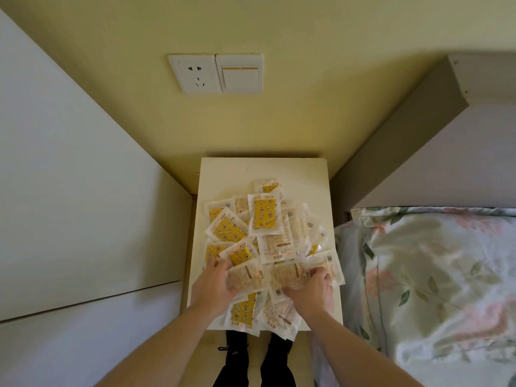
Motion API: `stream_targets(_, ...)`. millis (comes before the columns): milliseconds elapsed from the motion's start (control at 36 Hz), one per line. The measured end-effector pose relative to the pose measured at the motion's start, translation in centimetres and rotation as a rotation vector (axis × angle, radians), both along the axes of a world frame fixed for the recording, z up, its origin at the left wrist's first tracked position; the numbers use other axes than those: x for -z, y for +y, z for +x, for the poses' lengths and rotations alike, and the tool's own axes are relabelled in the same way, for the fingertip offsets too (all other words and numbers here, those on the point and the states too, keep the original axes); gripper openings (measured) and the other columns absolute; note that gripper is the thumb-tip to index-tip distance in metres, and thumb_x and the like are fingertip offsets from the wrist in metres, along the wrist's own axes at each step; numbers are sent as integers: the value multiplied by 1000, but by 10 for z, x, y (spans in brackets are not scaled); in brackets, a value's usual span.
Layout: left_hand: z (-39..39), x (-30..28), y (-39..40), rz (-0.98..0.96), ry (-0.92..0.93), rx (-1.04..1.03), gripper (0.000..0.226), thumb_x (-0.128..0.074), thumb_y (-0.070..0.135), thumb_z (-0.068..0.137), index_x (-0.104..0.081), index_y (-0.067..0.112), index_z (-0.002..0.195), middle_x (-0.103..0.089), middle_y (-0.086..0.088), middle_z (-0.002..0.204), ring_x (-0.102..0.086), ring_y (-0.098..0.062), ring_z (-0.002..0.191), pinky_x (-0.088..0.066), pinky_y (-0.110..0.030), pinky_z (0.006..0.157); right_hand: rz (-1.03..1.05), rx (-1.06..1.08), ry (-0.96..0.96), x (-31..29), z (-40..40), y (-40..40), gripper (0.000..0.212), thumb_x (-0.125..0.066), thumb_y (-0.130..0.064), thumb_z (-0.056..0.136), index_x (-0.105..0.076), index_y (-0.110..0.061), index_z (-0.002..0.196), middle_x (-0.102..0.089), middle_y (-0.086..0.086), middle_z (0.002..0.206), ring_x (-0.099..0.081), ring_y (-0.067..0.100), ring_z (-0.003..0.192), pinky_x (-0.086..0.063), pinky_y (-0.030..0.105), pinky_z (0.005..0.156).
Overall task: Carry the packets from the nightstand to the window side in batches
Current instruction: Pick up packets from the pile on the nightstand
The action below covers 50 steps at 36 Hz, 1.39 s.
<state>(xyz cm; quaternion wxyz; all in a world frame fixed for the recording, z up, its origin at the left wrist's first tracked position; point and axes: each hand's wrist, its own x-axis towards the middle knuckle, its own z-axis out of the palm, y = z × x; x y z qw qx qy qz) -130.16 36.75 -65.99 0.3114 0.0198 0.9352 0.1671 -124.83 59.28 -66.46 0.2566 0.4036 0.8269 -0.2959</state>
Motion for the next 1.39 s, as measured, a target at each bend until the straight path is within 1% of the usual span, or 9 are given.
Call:
stream_targets(111,2,-4,4,-15,-23,21,36,-77,45,81,-61,27,107,-48,15,119,-54,-6,89,-39,-19,64,-2,-28,-47,0,0,5,74,-90,-45,68,-48,-15,122,-45,5,124,-56,25,111,-55,40,93)
stream_targets(278,7,-20,0,119,-49,-68,12,-79,40,81,-70,39,88,-63,23,91,-61,-1,83,-50,-24,67,-81,-38,-66,-3,8,12,46,-82,-44,76,-61,-19,108,-56,-3,106,-64,16,84,-57,33,69)
stream_targets(389,13,-40,0,184,-45,-128,29,-77,38,85,-56,39,65,-60,20,67,-56,2,62,-34,-17,51,-218,-14,-34,-19,15,17,19,-75,-33,85,-66,-23,98,-69,-8,85,-66,10,72,-54,26,58)
stream_targets(500,21,-64,-3,211,-59,-219,15,-75,40,87,-63,37,78,-66,19,79,-61,1,72,-42,-20,58,-252,8,6,-51,18,21,16,-72,-32,88,-63,-21,83,-67,-5,77,-63,12,68,-52,25,59)
stream_targets(833,63,-177,-9,225,24,-354,21,-71,51,85,-72,31,80,-68,15,79,-60,-4,73,-43,-24,61,-236,44,148,-187,61,33,40,-71,-29,89,-42,-27,62,-48,-9,63,-47,10,57,-35,23,51)
stream_targets(972,67,-205,-11,206,68,-290,17,-70,51,86,-70,34,86,-65,16,80,-58,-6,74,-41,-23,60,-208,33,212,-226,82,35,30,-70,-30,91,-54,-20,67,-59,-3,67,-57,13,63,-43,24,55)
stream_targets(1139,49,-198,-29,137,-20,-211,39,-64,45,94,-65,19,123,-63,3,121,-56,-9,96,-42,-21,79,-186,32,262,-249,98,32,22,-65,-31,95,-59,-27,74,-64,-9,71,-61,6,65,-41,21,57)
stream_targets(1278,23,-178,-33,115,-121,-51,34,-55,36,101,-59,18,130,-64,-1,127,-64,-20,106,-53,-30,80,-140,94,272,-241,107,21,9,-60,-32,97,-64,-29,90,-67,-14,84,-63,2,75,-45,20,61)
stream_targets(1389,9,-164,-24,151,-185,5,36,-50,31,104,-52,15,135,-59,-7,134,-64,-18,93,-54,-32,70,-123,167,246,-225,112,5,12,-61,-31,98,-57,-25,89,-64,-10,80,-61,5,70,-42,19,56)
